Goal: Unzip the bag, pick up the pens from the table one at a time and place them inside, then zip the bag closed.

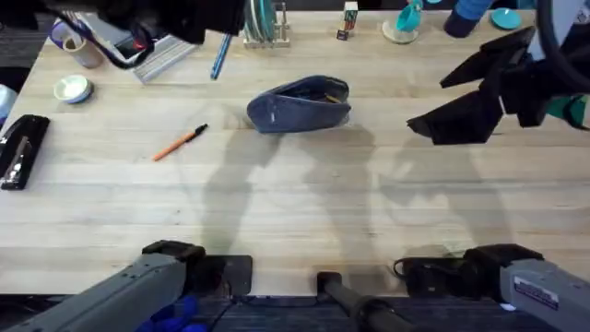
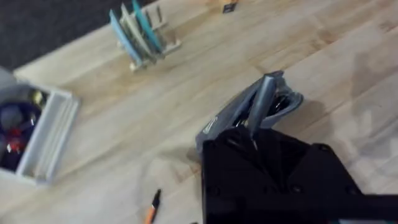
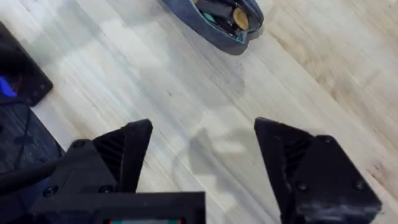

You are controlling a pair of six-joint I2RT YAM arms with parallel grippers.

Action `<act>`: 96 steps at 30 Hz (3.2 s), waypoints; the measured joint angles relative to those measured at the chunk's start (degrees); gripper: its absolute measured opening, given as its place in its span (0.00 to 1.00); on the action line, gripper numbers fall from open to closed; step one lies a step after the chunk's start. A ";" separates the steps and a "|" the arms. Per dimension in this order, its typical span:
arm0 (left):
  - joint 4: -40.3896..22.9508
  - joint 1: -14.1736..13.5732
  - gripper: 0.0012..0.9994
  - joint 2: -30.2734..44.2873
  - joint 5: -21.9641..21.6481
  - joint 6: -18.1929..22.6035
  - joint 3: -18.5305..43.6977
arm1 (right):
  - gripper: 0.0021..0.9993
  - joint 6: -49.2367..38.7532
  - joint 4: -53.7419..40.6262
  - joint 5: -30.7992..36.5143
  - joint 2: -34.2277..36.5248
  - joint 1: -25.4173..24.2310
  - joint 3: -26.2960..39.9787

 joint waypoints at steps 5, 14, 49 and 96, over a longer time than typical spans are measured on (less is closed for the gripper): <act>-0.56 -4.90 0.04 0.84 0.04 5.20 3.71 | 1.00 0.00 0.00 0.00 0.00 0.00 0.00; -4.19 -11.91 0.04 9.73 -0.11 12.64 9.05 | 1.00 0.00 0.00 0.00 0.00 0.00 0.00; -14.05 -20.58 0.04 38.44 -5.68 28.34 24.79 | 1.00 0.00 0.00 0.00 0.00 0.00 0.00; -12.22 -20.61 0.07 50.99 -6.10 30.07 24.90 | 1.00 0.00 0.00 0.00 0.00 0.00 0.00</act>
